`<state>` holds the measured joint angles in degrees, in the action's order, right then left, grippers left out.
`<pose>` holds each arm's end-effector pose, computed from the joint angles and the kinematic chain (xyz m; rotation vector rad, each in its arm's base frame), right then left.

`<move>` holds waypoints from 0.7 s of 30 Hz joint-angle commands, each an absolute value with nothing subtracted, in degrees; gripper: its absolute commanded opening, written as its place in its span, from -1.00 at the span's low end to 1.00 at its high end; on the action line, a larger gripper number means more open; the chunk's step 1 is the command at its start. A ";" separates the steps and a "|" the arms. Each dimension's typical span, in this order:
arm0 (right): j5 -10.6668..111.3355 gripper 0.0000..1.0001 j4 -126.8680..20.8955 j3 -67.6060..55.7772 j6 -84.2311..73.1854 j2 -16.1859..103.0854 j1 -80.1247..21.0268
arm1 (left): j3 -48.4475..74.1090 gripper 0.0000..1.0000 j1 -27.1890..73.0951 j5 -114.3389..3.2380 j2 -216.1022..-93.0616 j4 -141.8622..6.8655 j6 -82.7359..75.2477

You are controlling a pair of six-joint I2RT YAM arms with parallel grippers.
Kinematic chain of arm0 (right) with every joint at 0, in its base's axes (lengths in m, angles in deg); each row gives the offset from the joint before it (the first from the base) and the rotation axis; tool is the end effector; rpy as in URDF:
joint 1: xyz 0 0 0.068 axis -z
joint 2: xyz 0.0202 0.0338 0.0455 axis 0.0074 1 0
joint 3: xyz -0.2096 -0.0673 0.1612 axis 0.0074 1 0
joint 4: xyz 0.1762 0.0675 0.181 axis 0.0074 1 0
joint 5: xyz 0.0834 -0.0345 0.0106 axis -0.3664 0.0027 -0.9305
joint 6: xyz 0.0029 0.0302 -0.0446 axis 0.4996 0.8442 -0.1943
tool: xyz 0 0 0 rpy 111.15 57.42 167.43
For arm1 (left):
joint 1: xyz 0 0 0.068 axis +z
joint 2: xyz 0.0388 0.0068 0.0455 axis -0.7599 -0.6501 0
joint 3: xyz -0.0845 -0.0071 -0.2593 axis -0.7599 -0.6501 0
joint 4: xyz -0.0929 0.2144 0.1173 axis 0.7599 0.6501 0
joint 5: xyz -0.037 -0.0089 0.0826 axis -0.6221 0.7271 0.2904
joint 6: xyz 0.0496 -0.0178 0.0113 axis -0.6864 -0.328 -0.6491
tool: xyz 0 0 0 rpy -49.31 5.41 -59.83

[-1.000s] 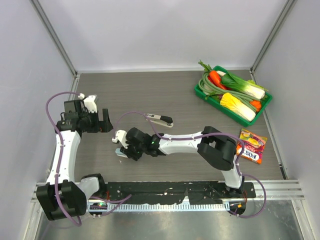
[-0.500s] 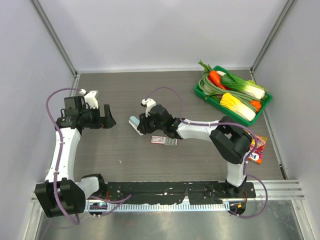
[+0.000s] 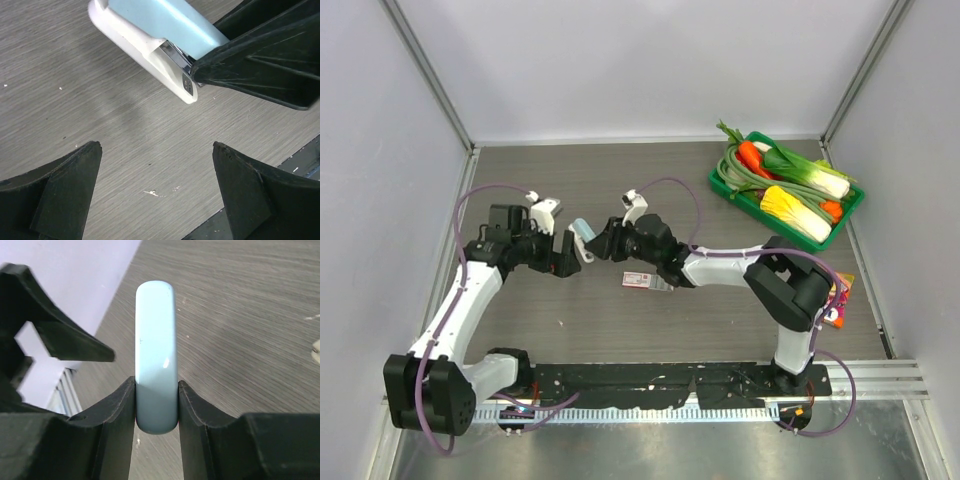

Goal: Unload the staples from the stapler

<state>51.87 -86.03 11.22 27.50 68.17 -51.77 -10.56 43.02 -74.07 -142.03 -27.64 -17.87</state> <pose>0.2517 0.3209 0.2001 -0.2830 1.9876 1.1772 0.2140 -0.0403 0.2639 0.3894 2.4048 -0.6061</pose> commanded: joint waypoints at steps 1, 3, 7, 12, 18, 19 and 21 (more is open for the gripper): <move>50.77 -0.98 -96.29 11.71 33.71 63.44 -51.66 | -11.53 0.92 40.93 -73.40 -142.63 -34.10 -20.15; 50.16 -0.99 -96.38 11.80 34.85 63.53 -51.66 | -11.70 0.86 40.66 -72.61 -143.16 -34.98 -20.51; 48.49 -0.98 -98.74 13.11 37.49 64.06 -51.66 | -12.49 0.68 40.58 -72.77 -143.86 -38.23 -20.86; 47.69 -0.98 -100.07 14.61 38.46 64.59 -51.75 | -12.84 0.50 40.31 -74.44 -145.00 -39.64 -20.95; 47.43 -0.98 -101.66 14.61 39.08 65.55 -52.19 | -13.46 0.55 39.96 -78.92 -144.48 -39.91 -20.25; 47.43 -0.98 -101.74 14.35 39.17 65.64 -52.45 | -13.81 0.57 39.87 -79.71 -144.22 -39.82 -20.25; 47.34 -0.98 -101.83 14.09 39.17 66.08 -52.63 | -14.16 0.64 39.70 -81.39 -143.86 -39.99 -20.25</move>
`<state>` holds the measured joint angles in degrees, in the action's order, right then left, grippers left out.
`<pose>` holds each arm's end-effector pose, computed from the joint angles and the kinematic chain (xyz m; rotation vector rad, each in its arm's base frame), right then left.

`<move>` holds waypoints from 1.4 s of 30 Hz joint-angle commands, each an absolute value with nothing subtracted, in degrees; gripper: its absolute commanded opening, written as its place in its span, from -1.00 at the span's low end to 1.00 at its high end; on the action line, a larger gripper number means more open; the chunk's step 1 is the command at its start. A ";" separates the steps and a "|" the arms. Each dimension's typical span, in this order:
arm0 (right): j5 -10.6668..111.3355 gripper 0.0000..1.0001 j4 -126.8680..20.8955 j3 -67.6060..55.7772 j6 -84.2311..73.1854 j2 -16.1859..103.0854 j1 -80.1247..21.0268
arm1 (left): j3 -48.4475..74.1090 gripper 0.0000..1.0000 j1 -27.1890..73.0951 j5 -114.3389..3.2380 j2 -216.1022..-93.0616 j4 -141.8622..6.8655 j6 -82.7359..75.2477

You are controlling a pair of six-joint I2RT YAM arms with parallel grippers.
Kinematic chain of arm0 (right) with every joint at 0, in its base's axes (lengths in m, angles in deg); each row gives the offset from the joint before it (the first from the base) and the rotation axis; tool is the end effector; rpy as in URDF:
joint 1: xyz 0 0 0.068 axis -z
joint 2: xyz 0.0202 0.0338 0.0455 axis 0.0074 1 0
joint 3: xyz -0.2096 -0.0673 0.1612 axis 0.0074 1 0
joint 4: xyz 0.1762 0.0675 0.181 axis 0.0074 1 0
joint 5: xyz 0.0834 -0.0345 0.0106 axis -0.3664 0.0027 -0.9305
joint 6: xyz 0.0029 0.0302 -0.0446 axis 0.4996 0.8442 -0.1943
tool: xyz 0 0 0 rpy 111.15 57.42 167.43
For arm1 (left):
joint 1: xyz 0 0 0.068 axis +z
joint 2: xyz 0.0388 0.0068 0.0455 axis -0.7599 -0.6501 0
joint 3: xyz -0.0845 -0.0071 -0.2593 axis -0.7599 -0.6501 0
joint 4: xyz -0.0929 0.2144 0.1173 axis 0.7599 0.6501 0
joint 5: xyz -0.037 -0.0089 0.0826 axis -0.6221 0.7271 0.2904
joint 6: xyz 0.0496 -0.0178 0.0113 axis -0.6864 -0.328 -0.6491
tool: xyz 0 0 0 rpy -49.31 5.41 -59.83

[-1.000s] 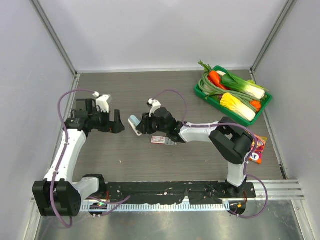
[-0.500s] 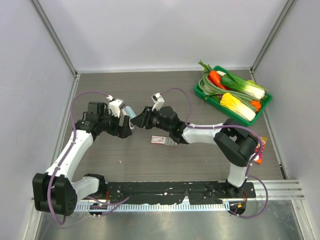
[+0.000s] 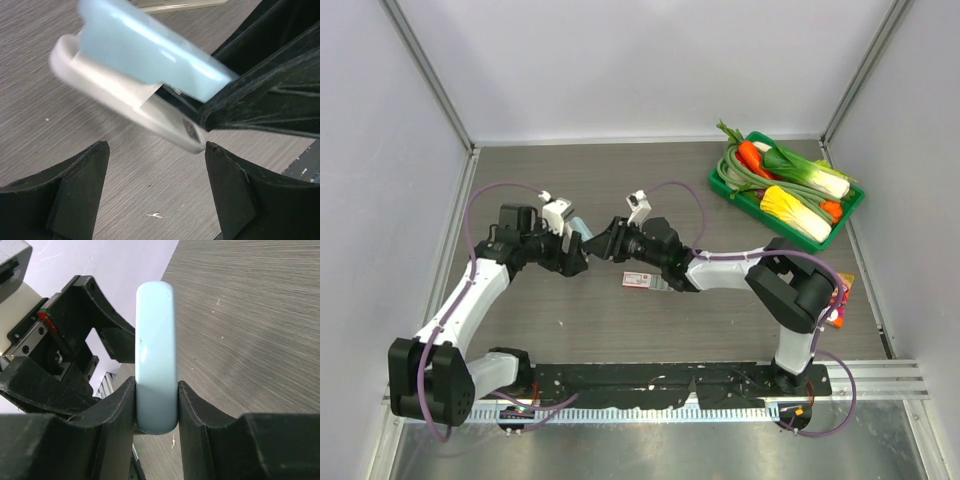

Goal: Unload the staples from the stapler

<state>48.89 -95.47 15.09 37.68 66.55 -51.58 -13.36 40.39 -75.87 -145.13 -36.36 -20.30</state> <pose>0.2448 0.3131 0.2074 -0.1529 1.9234 1.3973 0.2267 -0.0534 0.2479 0.5143 2.3279 -0.6357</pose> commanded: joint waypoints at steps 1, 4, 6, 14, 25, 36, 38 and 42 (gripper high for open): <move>47.25 -0.98 -102.09 13.91 39.17 66.17 -52.89 | -14.25 0.67 39.61 -81.74 -143.60 -40.08 -20.33; 47.08 -0.98 -102.27 13.73 39.25 66.69 -53.24 | -14.34 0.70 39.52 -82.09 -144.12 -40.17 -20.25; 46.90 -0.99 -102.27 13.56 39.25 66.78 -53.42 | -14.43 0.66 39.43 -81.22 -144.30 -40.43 -20.33; 46.64 -0.98 -101.75 14.79 38.64 65.73 -53.51 | -15.65 -0.51 39.52 -77.79 -144.04 -42.37 -22.53; 44.62 -0.98 -97.53 14.08 36.71 66.17 -53.51 | -16.53 -0.77 39.35 -70.50 -144.92 -45.70 -24.64; 41.10 -0.99 -89.01 17.86 27.31 61.69 -53.60 | -21.01 -1.00 37.06 -54.24 -143.60 -50.27 -34.73; 40.05 -0.99 -88.39 18.65 25.72 60.99 -53.51 | -21.72 -1.00 36.10 -51.34 -143.08 -51.24 -35.97; 38.56 -0.99 -87.51 19.88 24.14 60.19 -53.51 | -24.17 -1.00 33.99 -47.73 -142.72 -53.88 -38.26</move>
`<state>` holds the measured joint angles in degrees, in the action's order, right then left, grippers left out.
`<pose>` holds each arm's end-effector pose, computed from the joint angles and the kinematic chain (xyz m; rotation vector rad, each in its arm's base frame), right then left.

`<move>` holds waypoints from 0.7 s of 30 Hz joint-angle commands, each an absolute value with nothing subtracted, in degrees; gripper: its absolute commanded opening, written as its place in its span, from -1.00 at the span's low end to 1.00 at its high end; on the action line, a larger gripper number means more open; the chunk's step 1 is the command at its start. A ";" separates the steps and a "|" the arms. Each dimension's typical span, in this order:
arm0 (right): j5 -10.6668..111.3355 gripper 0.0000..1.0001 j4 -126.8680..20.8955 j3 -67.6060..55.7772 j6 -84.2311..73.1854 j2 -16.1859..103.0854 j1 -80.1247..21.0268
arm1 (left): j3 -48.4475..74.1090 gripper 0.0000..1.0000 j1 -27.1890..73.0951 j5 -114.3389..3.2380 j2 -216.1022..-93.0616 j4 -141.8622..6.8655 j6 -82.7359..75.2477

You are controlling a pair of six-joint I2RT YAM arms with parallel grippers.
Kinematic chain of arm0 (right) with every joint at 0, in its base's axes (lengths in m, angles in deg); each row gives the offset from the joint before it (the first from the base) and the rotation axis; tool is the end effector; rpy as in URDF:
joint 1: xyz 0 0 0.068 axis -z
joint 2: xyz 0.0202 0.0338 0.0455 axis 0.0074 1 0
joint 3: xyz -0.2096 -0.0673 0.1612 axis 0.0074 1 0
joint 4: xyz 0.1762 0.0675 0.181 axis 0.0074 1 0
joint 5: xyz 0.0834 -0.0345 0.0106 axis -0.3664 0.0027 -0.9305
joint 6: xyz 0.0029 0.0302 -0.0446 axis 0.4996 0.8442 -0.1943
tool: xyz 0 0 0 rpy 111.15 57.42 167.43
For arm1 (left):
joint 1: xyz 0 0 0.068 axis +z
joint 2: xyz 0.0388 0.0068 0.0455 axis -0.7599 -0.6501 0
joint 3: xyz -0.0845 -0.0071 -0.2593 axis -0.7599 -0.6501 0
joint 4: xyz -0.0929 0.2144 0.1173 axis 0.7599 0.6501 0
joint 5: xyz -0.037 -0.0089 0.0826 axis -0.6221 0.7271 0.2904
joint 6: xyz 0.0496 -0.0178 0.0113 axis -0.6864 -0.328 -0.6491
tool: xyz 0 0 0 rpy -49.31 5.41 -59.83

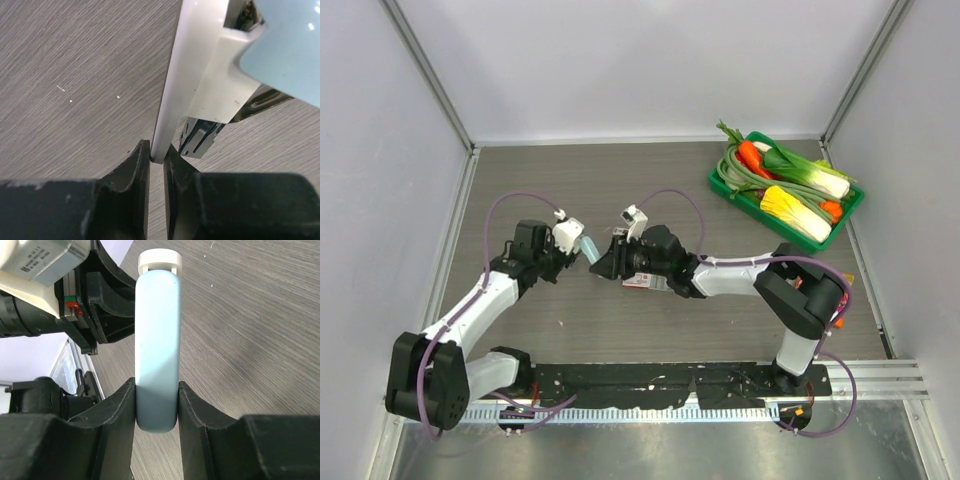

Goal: Unload the staples from the stapler

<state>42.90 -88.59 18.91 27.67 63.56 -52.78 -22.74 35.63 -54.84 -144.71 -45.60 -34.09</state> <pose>0.2235 0.3051 0.1933 -0.4264 2.0173 1.3160 0.2185 -0.0586 0.2057 0.7350 2.3006 -0.1199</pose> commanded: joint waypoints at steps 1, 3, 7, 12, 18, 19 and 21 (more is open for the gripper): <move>38.38 -0.99 -87.33 19.97 23.70 60.10 -53.59 | -24.53 -1.00 32.85 -45.29 -142.63 -54.32 -39.13; 37.85 -0.98 -87.33 20.41 23.35 59.93 -53.59 | -26.11 -1.00 30.66 -42.99 -142.46 -55.81 -40.37; 37.85 -0.99 -87.33 21.55 22.12 59.23 -53.51 | -29.01 -1.00 26.44 -35.44 -143.16 -60.02 -44.58; 38.37 -0.98 -88.56 23.66 21.24 59.22 -53.51 | -32.62 -1.00 20.99 -24.71 -145.17 -68.28 -48.72; 38.11 -0.99 -89.44 24.72 20.97 59.23 -53.42 | -33.06 -1.00 19.22 -21.37 -146.41 -71.54 -48.72; 38.03 -0.99 -89.53 24.72 20.80 59.05 -53.51 | -33.15 -1.00 19.04 -20.93 -146.50 -72.42 -48.81; 38.02 -0.99 -89.62 24.55 20.71 58.87 -53.51 | -32.80 -1.00 18.78 -20.75 -146.41 -72.25 -48.55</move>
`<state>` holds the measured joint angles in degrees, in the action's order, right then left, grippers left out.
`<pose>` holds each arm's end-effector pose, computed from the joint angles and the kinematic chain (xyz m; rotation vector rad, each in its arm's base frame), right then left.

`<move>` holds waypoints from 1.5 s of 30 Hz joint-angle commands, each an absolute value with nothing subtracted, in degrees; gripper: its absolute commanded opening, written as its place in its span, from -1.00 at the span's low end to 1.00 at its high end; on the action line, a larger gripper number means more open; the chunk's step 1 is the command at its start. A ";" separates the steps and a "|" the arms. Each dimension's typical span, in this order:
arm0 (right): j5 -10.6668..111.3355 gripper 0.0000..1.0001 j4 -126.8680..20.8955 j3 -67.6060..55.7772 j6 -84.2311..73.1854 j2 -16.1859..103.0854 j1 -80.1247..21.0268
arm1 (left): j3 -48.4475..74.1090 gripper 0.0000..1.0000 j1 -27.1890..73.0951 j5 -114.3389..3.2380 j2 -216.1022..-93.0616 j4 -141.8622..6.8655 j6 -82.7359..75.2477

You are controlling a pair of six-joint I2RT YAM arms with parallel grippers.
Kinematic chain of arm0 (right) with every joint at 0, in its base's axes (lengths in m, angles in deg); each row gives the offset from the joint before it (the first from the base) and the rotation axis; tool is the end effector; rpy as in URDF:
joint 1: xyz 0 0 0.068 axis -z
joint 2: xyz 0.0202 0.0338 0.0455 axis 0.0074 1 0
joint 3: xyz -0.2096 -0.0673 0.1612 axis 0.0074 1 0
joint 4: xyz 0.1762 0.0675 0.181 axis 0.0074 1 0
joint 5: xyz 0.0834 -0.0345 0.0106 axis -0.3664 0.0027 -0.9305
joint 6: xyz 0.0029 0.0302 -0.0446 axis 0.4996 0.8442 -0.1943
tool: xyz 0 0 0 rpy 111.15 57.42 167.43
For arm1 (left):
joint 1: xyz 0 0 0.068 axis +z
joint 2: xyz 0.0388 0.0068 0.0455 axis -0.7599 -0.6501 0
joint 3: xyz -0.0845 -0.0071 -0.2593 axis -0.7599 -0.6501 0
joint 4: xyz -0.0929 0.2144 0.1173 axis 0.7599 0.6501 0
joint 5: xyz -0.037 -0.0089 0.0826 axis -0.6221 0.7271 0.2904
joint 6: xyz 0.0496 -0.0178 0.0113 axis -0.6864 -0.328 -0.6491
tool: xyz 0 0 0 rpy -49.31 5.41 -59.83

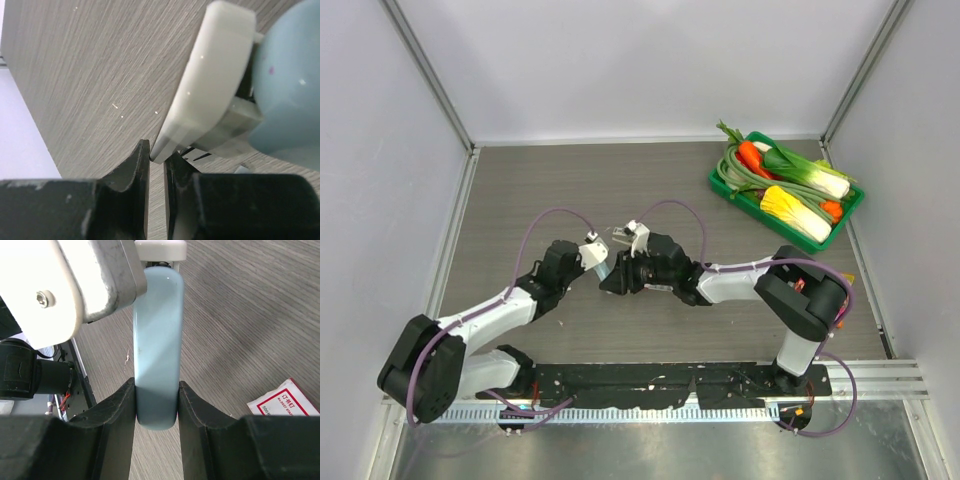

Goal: Unload the staples from the stapler

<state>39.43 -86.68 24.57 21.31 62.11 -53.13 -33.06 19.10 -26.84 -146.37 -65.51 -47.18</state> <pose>0.2064 0.2899 0.1693 -0.5918 2.0812 1.2579 0.1990 -0.1022 0.1716 1.0058 2.0278 0.4204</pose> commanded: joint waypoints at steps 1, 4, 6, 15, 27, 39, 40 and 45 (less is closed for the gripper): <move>38.20 -0.98 -89.53 24.54 20.54 58.87 -53.42 | -32.62 -1.00 18.69 -20.75 -146.41 -71.82 -48.37; 38.81 -0.98 -89.62 23.93 20.88 58.87 -53.42 | -31.66 -1.00 18.25 -22.49 -145.54 -67.45 -46.18; 39.08 -0.99 -90.58 22.71 21.58 59.22 -53.42 | -28.85 -0.96 18.34 -24.95 -144.39 -62.35 -43.64; 42.59 -0.99 -85.32 9.61 19.75 63.26 -53.42 | -14.26 0.29 19.13 -45.08 -142.72 -37.02 -30.45; 45.14 -0.99 -75.21 0.21 12.11 68.62 -53.42 | -1.43 0.72 43.12 -76.99 -141.05 -26.11 -25.87; 52.25 -0.99 -57.99 -16.22 1.38 81.18 -55.09 | -0.63 1.00 47.61 -76.13 -141.58 -25.31 -21.39; 53.13 -0.99 -54.32 -19.72 0.68 81.98 -55.35 | -0.89 0.99 47.52 -75.25 -141.58 -25.58 -21.48; 57.62 -0.99 -43.49 -29.32 -3.63 88.74 -57.20 | -2.21 1.00 47.61 -72.08 -140.44 -27.24 -20.78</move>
